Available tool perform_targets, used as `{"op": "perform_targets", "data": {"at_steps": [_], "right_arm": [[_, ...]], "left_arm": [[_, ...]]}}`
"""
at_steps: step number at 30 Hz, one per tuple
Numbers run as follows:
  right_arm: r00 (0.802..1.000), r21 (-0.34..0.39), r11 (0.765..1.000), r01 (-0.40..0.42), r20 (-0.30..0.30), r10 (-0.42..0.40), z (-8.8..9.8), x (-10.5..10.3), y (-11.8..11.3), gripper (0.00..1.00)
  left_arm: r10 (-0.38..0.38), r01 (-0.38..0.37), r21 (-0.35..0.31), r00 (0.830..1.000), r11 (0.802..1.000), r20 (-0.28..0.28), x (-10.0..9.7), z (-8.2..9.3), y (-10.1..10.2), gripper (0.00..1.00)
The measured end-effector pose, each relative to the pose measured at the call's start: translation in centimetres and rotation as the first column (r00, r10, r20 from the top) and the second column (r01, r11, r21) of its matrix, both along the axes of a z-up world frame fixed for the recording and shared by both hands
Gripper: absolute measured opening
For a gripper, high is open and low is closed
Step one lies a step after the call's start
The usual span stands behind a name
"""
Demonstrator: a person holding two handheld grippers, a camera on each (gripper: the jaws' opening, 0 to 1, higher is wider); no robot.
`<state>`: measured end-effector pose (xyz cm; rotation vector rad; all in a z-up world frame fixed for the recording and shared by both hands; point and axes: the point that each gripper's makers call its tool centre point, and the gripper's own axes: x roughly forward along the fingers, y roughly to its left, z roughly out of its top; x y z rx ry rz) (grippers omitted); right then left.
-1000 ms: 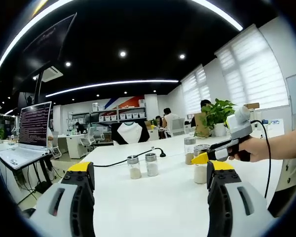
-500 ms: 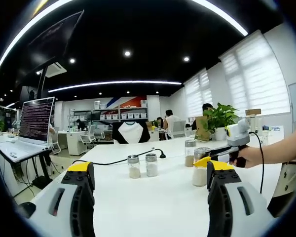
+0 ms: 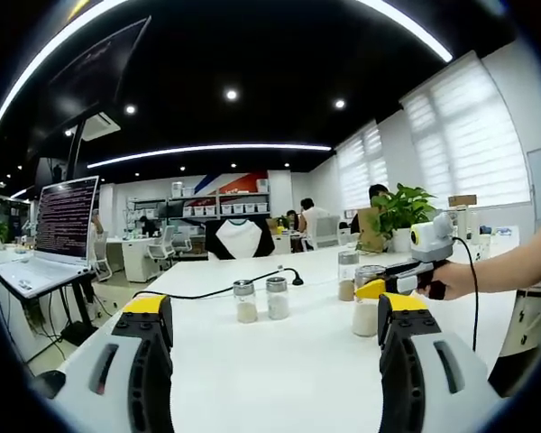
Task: Rotate the seasoning bottle until the label or dispensing opening points toward the visible target arrow and the bottle remains upright within the marked orientation range
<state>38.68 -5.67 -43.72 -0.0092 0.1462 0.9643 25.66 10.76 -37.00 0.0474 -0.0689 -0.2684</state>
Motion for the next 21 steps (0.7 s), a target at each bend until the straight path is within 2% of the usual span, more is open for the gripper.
{"op": "perform_targets", "data": {"at_steps": [4, 21], "right_arm": [[0.999, -0.026, 1.000, -0.012, 0.040, 0.013, -0.21, -0.05, 0.39, 0.43], [0.999, -0.049, 0.999, 0.006, 0.045, -0.004, -0.50, -0.04, 0.20, 0.42]], "left_arm": [[0.002, -0.002, 0.003, 1.000, 1.000, 0.000, 0.01, 0.00, 0.10, 1.00], [-0.002, 0.002, -0.007, 1.000, 1.000, -0.004, 0.03, -0.03, 0.09, 1.00]]}}
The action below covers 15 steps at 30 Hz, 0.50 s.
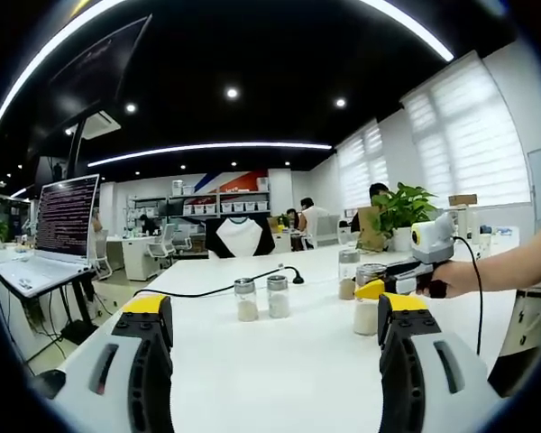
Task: Rotate the seasoning bottle until the label or dispensing opening points toward the visible target arrow and the bottle remains upright within the marked orientation range
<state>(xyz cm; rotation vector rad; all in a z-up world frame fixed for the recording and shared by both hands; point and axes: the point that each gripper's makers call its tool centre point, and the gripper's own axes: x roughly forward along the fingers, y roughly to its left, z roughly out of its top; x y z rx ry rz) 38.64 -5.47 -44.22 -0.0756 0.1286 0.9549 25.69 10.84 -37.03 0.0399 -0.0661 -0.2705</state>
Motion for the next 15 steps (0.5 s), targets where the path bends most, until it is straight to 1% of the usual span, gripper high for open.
{"op": "perform_targets", "data": {"at_steps": [6, 8, 9, 15], "right_arm": [[1.000, -0.005, 1.000, 0.019, -0.003, -0.019, 0.00, 0.05, -0.19, 0.42], [0.999, -0.006, 0.999, 0.034, -0.004, -0.034, 0.01, 0.04, -0.24, 0.42], [0.998, -0.009, 0.998, 0.056, -0.003, -0.056, 0.02, 0.13, -0.35, 0.42], [0.995, -0.007, 0.995, 0.100, -0.006, -0.100, 0.05, 0.21, -0.58, 0.42]], "left_arm": [[-0.002, 0.002, -0.003, 1.000, 1.000, 0.002, -0.04, 0.11, -0.01, 1.00], [-0.004, 0.004, -0.004, 1.000, 1.000, 0.003, -0.07, 0.15, -0.04, 1.00], [-0.004, 0.004, -0.004, 1.000, 1.000, 0.002, -0.08, 0.14, -0.04, 1.00], [-0.003, 0.003, -0.003, 1.000, 1.000, 0.001, -0.14, 0.10, 0.04, 1.00]]}}
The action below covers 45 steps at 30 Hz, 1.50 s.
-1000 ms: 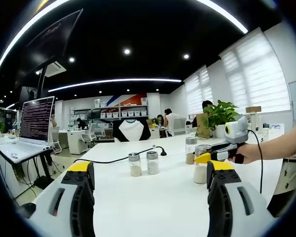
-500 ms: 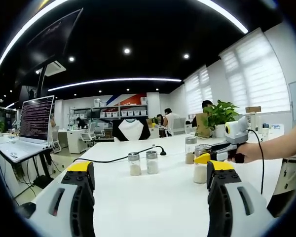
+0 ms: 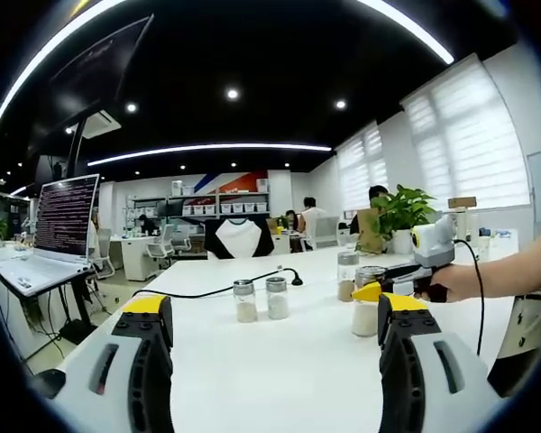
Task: Rotate the seasoning bottle until the label or dispensing opening points toward the visible target arrow and the bottle remains upright within the marked orientation range
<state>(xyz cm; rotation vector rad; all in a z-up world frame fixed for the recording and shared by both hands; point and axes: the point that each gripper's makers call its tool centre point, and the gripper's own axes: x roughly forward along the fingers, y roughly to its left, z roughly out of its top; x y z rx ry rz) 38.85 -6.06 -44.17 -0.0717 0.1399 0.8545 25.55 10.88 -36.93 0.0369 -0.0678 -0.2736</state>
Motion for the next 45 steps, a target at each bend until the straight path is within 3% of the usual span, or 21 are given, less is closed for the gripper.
{"op": "perform_targets", "data": {"at_steps": [15, 24, 33, 45], "right_arm": [[0.986, -0.024, 0.987, 0.162, -0.030, -0.162, -0.2, 0.3, -0.5, 0.42], [0.949, -0.044, 0.950, 0.310, -0.044, -0.312, -0.4, 0.6, -1.2, 0.42], [0.892, -0.067, 0.894, 0.444, -0.063, -0.447, -0.8, 0.7, -1.9, 0.42], [0.848, -0.092, 0.849, 0.521, -0.053, -0.527, -1.1, 0.7, -2.4, 0.42]], "left_arm": [[-0.010, 0.010, -0.003, 1.000, 1.000, -0.006, 0.0, -0.2, -0.3, 1.00], [-0.007, 0.007, 0.001, 1.000, 1.000, -0.013, 0.0, -0.5, -0.2, 1.00], [0.005, -0.005, 0.001, 1.000, 1.000, -0.009, 0.0, -0.4, 0.3, 1.00], [0.005, -0.005, -0.005, 1.000, 1.000, -0.015, 0.1, -0.5, 0.2, 0.99]]}}
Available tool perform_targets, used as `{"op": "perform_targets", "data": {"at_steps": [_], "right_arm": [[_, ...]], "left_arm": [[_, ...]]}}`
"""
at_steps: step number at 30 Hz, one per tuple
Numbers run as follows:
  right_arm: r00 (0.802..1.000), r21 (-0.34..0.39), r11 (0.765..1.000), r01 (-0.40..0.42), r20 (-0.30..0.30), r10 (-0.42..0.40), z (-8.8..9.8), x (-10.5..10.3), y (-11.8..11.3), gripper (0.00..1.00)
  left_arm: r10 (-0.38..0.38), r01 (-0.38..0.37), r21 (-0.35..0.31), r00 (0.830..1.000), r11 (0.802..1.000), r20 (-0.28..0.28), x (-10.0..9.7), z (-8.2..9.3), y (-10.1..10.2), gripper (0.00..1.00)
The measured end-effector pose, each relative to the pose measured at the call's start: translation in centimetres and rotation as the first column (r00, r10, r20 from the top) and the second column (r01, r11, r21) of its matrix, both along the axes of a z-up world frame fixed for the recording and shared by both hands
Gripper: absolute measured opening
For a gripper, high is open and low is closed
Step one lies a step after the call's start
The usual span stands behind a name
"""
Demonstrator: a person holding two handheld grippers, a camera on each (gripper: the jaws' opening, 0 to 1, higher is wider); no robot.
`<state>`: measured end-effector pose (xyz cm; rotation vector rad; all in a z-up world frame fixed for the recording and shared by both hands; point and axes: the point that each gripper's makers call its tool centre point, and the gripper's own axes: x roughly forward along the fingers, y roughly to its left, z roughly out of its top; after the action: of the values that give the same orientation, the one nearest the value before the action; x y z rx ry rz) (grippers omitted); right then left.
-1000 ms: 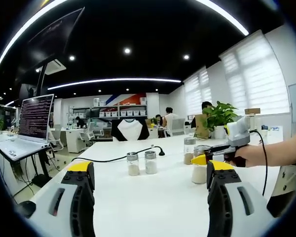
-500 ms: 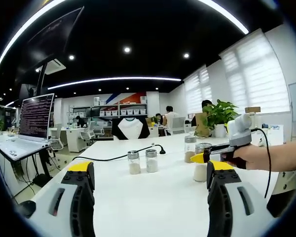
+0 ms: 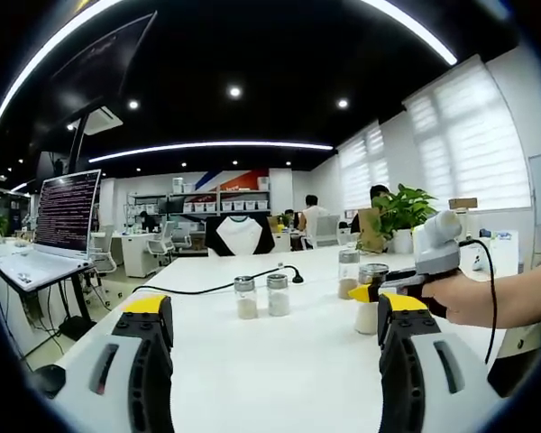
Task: Rotate the seasoning bottle until the label or dispensing opening points toward the visible target arrow and the bottle remains upright within the marked orientation range
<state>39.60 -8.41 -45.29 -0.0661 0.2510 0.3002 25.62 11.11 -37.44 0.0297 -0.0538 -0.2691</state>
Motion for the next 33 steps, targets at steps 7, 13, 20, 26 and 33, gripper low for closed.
{"op": "perform_targets", "data": {"at_steps": [7, 13, 20, 26, 33], "right_arm": [[1.000, 0.001, 1.000, 0.012, -0.004, -0.012, -0.1, 0.2, -0.2, 0.42], [1.000, -0.005, 1.000, -0.022, -0.017, 0.022, -0.5, 0.3, 0.0, 0.45], [0.996, 0.075, 0.994, -0.081, 0.026, 0.080, 0.1, -1.1, 0.0, 0.71], [0.990, 0.055, 0.989, -0.138, 0.023, 0.137, 0.0, -2.3, -0.6, 0.74], [0.963, 0.096, 0.959, -0.268, 0.045, 0.265, 0.4, -2.7, -0.3, 0.80]], "left_arm": [[0.002, -0.002, 0.001, 1.000, 1.000, -0.002, 0.2, 0.1, 0.1, 0.99], [-0.004, 0.004, 0.000, 1.000, 1.000, -0.017, 0.2, -0.4, 0.2, 1.00], [-0.013, 0.013, -0.003, 1.000, 1.000, -0.014, 0.0, -0.4, -0.1, 0.99], [-0.023, 0.023, 0.012, 1.000, 1.000, -0.007, -0.2, -0.3, -0.6, 1.00], [-0.027, 0.027, 0.010, 1.000, 1.000, -0.004, -0.4, -0.1, -0.5, 1.00]]}}
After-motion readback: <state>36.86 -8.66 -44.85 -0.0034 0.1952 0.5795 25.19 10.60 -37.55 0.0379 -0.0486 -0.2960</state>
